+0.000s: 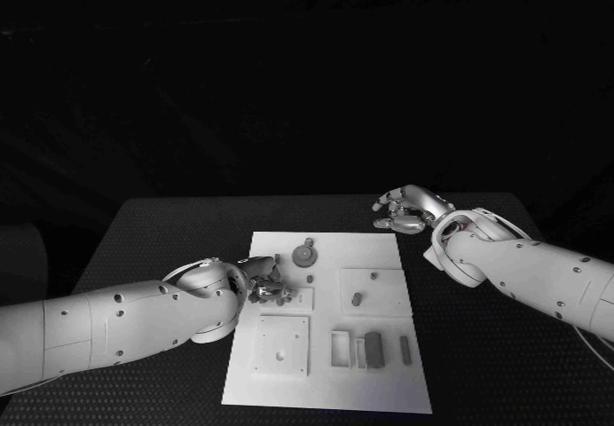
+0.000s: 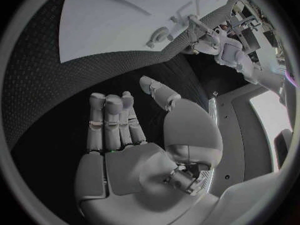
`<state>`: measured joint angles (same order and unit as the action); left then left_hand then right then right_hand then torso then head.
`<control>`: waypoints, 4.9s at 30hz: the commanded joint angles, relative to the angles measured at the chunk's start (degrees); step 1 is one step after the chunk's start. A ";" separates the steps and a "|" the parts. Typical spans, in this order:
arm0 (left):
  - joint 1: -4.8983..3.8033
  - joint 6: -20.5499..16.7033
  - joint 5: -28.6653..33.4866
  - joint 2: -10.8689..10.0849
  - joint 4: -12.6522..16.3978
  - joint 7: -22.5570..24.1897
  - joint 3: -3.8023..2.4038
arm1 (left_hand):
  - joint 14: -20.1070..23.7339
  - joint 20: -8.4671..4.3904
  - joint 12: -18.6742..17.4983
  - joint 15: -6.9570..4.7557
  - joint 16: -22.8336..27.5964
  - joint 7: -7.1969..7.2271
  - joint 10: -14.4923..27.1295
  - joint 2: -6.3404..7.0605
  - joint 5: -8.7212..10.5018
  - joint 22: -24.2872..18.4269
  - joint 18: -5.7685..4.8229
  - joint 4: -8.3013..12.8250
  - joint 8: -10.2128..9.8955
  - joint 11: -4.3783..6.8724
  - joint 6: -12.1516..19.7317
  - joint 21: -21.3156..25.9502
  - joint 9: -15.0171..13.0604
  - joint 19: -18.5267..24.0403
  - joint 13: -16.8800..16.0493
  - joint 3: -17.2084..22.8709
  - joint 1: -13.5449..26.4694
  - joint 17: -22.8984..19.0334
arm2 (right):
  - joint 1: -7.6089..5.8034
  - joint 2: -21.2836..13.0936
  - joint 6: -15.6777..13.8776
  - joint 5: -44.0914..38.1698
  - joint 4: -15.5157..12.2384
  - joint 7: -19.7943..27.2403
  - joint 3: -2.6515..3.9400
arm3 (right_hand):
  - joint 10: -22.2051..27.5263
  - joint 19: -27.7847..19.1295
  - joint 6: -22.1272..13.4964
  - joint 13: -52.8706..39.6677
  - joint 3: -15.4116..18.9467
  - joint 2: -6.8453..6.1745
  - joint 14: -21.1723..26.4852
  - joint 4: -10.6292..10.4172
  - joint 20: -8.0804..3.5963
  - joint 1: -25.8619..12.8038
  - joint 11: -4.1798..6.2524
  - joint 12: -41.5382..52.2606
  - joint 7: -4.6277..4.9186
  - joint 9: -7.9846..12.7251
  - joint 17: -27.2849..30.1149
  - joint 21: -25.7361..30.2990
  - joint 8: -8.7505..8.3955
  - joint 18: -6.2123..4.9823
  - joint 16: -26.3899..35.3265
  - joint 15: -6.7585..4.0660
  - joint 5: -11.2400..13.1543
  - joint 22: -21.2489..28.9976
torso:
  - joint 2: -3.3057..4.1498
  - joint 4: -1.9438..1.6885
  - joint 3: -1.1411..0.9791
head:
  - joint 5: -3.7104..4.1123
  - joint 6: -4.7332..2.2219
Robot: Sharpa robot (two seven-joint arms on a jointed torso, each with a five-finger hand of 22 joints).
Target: Assemble the parts on the task board
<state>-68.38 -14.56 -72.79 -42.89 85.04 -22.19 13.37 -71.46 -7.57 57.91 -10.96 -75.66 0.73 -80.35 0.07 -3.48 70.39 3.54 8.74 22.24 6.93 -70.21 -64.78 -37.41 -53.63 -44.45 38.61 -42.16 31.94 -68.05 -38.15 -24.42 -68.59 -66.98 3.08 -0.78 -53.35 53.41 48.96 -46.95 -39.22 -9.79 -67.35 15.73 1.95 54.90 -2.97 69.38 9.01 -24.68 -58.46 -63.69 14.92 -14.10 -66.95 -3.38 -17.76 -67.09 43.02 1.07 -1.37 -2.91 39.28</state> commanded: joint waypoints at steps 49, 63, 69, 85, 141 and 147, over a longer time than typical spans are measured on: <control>0.13 -2.81 -1.45 0.30 0.04 0.64 0.11 | -0.10 -8.13 0.34 -0.30 -0.53 -0.11 0.26 -2.38 -0.30 -0.31 0.40 0.61 -0.35 0.07 0.22 -0.38 0.09 0.31 0.21 1.66 -2.71 -0.26 | 0.08 -0.08 0.74 -0.06 -0.11 0.48 0.03 | 0.26 -0.35 0.03 0.23 0.48 -0.02 0.57 0.10 0.16 -0.80 0.13 0.31 0.27 0.15 0.15 -0.17 0.13 -0.90 -0.29 -0.01 -0.49 0.10 | -0.01 -0.03 0.02 | 0.06 -0.12; 0.13 -1.76 -1.18 0.40 0.16 1.15 0.11 | -0.13 -8.13 0.34 -0.29 -0.58 -0.10 0.24 -2.46 -0.30 -0.35 0.40 0.53 -0.35 0.07 0.23 -0.44 0.09 0.29 0.24 1.66 -2.75 -0.30 | 0.10 -0.08 0.88 -0.05 -0.14 0.45 0.03 | 0.27 -0.35 0.03 0.30 0.55 0.06 0.58 0.05 0.16 -0.94 0.13 0.35 0.26 0.18 0.19 -0.18 0.14 -0.90 -0.31 -0.01 -0.40 0.11 | -0.01 -0.01 -0.01 | 0.06 -0.04; 0.13 -0.29 -0.73 0.44 0.12 1.19 0.11 | -0.13 -8.13 0.34 -0.29 -0.59 -0.10 0.24 -2.41 -0.29 -0.36 0.40 0.54 -0.36 0.07 0.25 -0.46 0.09 0.30 0.25 1.64 -2.77 -0.31 | 0.10 -0.09 0.94 -0.05 -0.13 0.44 0.03 | 0.27 -0.35 0.04 0.32 0.58 0.05 0.58 0.04 0.16 -0.99 0.13 0.36 0.27 0.19 0.20 -0.19 0.15 -0.90 -0.32 -0.01 -0.41 0.12 | -0.01 0.02 -0.03 | 0.05 0.06; 0.77 -0.44 -2.69 0.98 -0.41 1.47 0.13 | -0.08 -8.08 0.44 -0.13 -0.73 -0.22 0.13 -0.62 0.04 -0.59 0.38 0.80 -0.44 -0.07 0.26 -0.67 0.20 0.50 0.39 1.34 -3.26 -0.50 | 0.11 -0.17 0.96 -0.05 -0.17 0.44 0.03 | 0.27 -0.35 0.02 0.36 0.65 0.04 0.58 -0.01 0.17 -1.14 0.13 0.39 0.27 0.21 0.22 -0.20 0.14 -0.90 -0.33 0.00 -0.43 0.13 | 0.03 0.01 -0.04 | 0.14 0.35; 1.25 -0.18 -2.33 0.76 -0.93 -0.10 0.10 | -0.05 -8.12 1.18 -0.28 -1.93 -0.05 0.00 14.70 0.70 -3.28 1.08 -11.78 0.27 0.09 0.19 -2.15 -0.32 0.12 1.00 1.31 -1.95 -1.59 | 0.22 -0.40 0.83 -0.05 -0.27 0.46 0.03 | 0.29 -0.39 0.02 0.51 0.76 0.08 0.61 -0.03 0.16 -1.40 0.13 0.48 0.27 0.27 0.30 -0.22 0.16 -0.90 -0.37 -0.01 -0.86 0.17 | -0.02 0.02 0.03 | 0.31 0.30; 1.25 -0.48 -2.27 0.68 -0.99 -0.17 0.08 | 0.54 -8.07 1.44 -0.35 -2.37 -0.11 0.48 12.91 0.67 -3.40 1.34 -11.30 0.45 0.16 0.93 -2.44 -0.88 1.50 0.65 -8.23 1.20 -1.51 | 0.22 -0.38 0.82 -0.05 -0.23 0.46 0.03 | 0.30 -0.39 0.00 0.53 0.77 0.08 0.62 -0.03 0.15 -1.42 0.13 0.49 0.27 0.28 0.31 -0.22 0.16 -0.90 -0.37 -0.01 -0.89 0.18 | -0.03 0.00 0.00 | 0.35 0.25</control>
<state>-67.33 -15.69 -75.30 -42.15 84.24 -21.59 13.28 -71.14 -7.32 59.14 -11.17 -77.88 0.74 -80.14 13.56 -3.05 67.03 4.49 -2.73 22.65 6.96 -69.61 -67.20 -38.36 -52.35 -43.74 31.15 -41.06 30.40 -67.85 -38.54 -24.05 -68.57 -67.16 3.09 -0.78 -53.35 53.41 49.07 -46.48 -38.90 -9.73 -67.01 15.73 1.95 53.93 -2.97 69.58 8.89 -24.48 -58.21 -63.69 14.92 -14.09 -66.95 -3.42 -18.44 -66.99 43.00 1.08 -1.35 -2.59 39.54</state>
